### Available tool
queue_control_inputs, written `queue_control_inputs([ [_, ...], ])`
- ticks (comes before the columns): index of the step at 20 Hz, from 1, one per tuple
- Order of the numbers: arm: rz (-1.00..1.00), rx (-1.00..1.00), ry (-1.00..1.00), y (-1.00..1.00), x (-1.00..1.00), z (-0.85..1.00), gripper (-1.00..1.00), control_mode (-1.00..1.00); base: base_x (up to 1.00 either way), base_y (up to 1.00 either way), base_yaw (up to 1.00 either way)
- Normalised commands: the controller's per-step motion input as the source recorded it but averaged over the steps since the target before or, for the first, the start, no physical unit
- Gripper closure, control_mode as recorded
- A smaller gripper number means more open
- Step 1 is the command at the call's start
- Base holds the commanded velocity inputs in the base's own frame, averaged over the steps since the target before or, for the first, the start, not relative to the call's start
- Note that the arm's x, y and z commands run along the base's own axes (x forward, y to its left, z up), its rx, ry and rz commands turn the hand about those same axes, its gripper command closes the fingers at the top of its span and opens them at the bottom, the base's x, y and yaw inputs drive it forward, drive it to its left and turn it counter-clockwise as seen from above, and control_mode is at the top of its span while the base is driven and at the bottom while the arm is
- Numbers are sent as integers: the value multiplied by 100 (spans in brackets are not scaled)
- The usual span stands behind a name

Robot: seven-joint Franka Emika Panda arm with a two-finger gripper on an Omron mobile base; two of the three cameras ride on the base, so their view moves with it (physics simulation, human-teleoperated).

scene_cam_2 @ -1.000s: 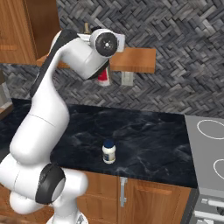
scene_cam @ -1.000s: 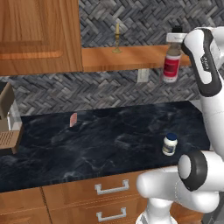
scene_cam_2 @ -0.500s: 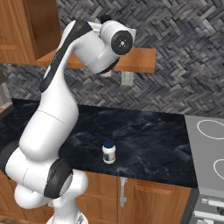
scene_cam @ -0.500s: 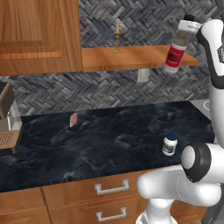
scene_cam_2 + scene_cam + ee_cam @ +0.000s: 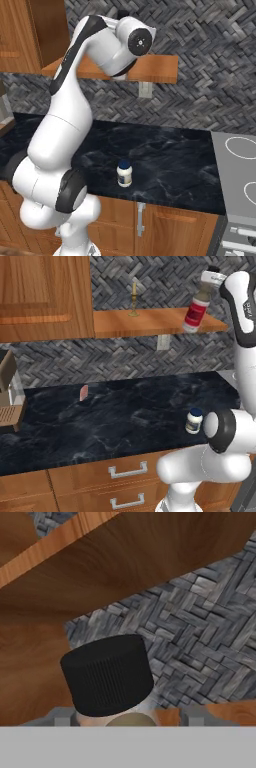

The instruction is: Pick the mayonnaise and syrup bottle from the counter and place them in the cabinet.

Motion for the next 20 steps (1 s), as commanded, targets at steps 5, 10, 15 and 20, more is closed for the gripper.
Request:
queue_control_inputs([
  [5, -6, 0, 0, 15, 45, 6, 100, -100, 0, 0, 0],
  [10, -7, 0, -1, 19, 43, 2, 100, -100, 0, 0, 0],
  [15, -11, -3, 0, 23, 48, 0, 100, -100, 0, 0, 0],
  [20, -8, -5, 0, 24, 24, 0, 100, -100, 0, 0, 0],
])
